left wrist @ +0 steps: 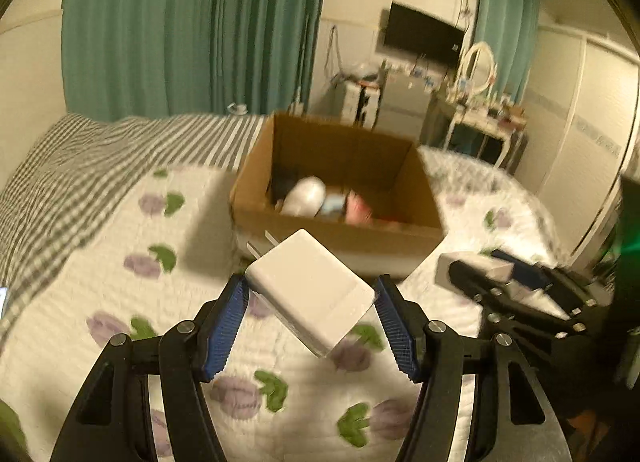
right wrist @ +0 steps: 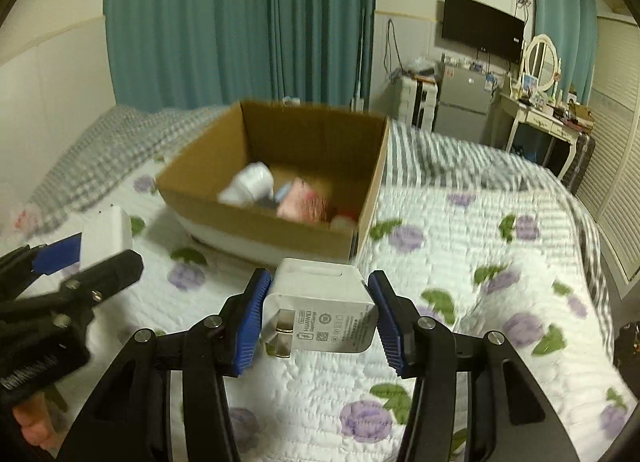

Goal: Organize rigid objects
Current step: 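Lower the white box and charger block into the cardboard box and open both grippers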

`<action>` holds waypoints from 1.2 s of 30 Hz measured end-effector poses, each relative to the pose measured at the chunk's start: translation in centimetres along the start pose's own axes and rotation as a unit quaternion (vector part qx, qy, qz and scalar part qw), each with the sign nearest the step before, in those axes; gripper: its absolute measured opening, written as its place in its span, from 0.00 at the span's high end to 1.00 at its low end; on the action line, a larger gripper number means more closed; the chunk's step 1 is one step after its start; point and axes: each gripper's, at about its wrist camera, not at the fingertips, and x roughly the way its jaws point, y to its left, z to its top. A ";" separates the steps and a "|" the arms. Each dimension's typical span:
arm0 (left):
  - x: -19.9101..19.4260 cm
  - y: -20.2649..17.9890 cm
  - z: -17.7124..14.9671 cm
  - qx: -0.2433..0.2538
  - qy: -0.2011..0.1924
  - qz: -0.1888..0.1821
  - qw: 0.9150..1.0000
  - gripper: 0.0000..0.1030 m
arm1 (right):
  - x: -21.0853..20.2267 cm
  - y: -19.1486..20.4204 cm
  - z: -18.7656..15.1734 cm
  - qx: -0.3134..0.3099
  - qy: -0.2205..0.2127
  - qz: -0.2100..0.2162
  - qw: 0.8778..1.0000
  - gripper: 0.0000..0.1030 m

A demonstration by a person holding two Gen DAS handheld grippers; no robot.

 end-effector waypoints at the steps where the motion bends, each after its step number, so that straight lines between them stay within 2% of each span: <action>1: -0.6 0.0 1.1 -0.002 -0.006 -0.012 1.000 0.36 | -0.4 -0.1 0.8 0.001 -0.008 0.003 1.000 0.51; 4: -1.4 -0.3 3.7 0.009 -0.025 -0.025 0.999 0.36 | -1.0 -0.3 3.0 -0.001 -0.030 0.008 1.000 0.51; 8: -0.6 -0.7 7.0 0.026 -0.046 -0.021 0.998 0.36 | -0.9 -0.9 6.5 0.000 -0.060 0.014 0.998 0.51; 12: 1.6 -0.7 9.6 0.044 -0.056 -0.022 0.997 0.36 | 0.3 -1.3 10.0 -0.002 -0.082 0.014 0.997 0.51; 18: 7.8 0.0 13.1 0.055 -0.046 -0.020 0.997 0.36 | 4.1 -2.2 13.4 -0.004 -0.098 0.012 0.995 0.51; 21: 11.3 0.1 13.6 0.064 -0.034 -0.019 0.997 0.36 | 7.0 -3.1 14.2 0.005 -0.091 0.011 0.996 0.51; 26: 16.3 -0.1 13.6 0.080 -0.009 -0.036 0.996 0.36 | 11.2 -3.8 13.7 0.011 -0.066 0.013 0.998 0.51; 28: 17.9 -0.3 13.6 0.089 0.004 -0.032 0.996 0.36 | 12.3 -4.0 13.5 0.016 -0.058 0.014 0.998 0.51; 33: 19.6 -0.5 13.4 0.085 0.025 -0.032 0.996 0.34 | 13.5 -4.1 12.9 0.017 -0.045 0.011 0.999 0.51; 36: 19.1 -0.4 13.2 0.090 0.013 -0.012 0.996 0.34 | 13.4 -4.3 12.7 0.018 -0.042 0.006 0.999 0.51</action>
